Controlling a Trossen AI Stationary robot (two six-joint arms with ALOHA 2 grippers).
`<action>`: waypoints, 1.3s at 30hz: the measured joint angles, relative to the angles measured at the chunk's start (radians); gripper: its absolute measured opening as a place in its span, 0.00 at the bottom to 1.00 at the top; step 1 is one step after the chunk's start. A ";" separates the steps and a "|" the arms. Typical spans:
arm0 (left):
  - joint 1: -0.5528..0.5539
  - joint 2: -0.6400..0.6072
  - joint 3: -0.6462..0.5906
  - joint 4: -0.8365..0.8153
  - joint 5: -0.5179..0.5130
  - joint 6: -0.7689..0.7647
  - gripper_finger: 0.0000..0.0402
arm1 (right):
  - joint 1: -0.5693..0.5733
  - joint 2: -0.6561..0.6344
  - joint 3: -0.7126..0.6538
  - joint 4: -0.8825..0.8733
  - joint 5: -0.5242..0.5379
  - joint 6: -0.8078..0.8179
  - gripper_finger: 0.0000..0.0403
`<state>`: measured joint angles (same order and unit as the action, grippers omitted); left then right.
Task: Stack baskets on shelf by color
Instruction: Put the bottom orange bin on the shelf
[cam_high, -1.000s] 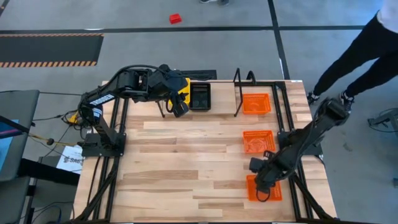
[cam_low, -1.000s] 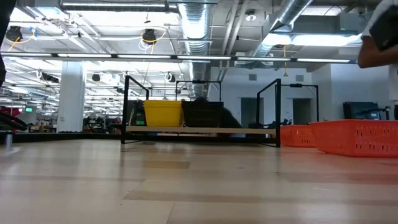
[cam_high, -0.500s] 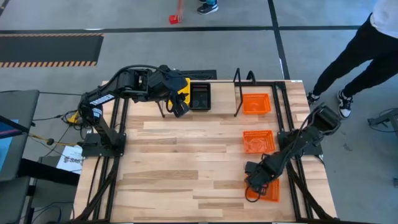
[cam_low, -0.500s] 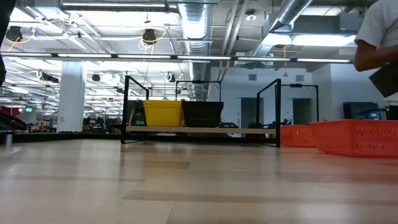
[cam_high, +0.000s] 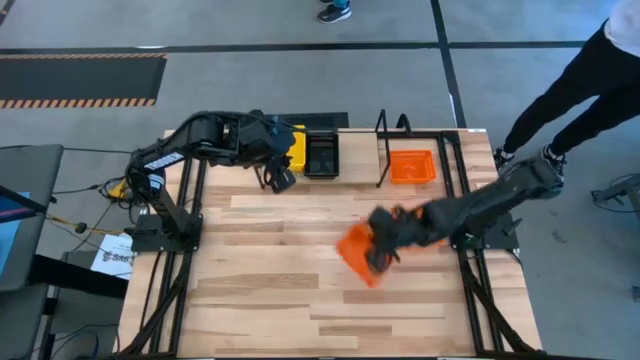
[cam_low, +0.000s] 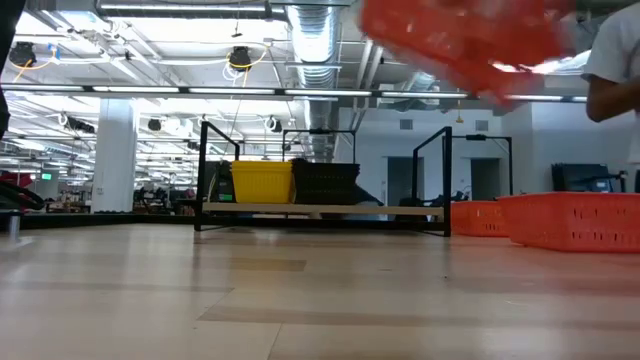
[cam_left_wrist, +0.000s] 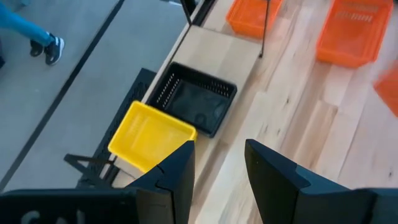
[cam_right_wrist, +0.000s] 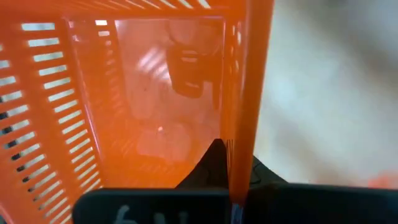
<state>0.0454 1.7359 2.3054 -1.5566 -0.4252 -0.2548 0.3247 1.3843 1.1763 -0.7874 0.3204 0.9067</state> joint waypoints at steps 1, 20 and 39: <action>-0.003 0.000 0.000 -0.014 0.000 -0.002 0.32 | -0.026 -0.017 0.035 -0.003 0.056 -0.034 0.01; -0.105 0.000 0.000 -0.015 0.001 0.033 0.32 | -0.553 0.071 0.320 0.007 0.139 -0.227 0.00; -0.113 0.000 0.000 -0.014 0.021 0.026 0.32 | -0.767 0.245 0.319 -0.040 -0.064 -0.170 0.00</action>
<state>-0.0673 1.7359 2.3058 -1.5711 -0.4041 -0.2287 -0.4427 1.6294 1.4953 -0.8277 0.2563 0.7364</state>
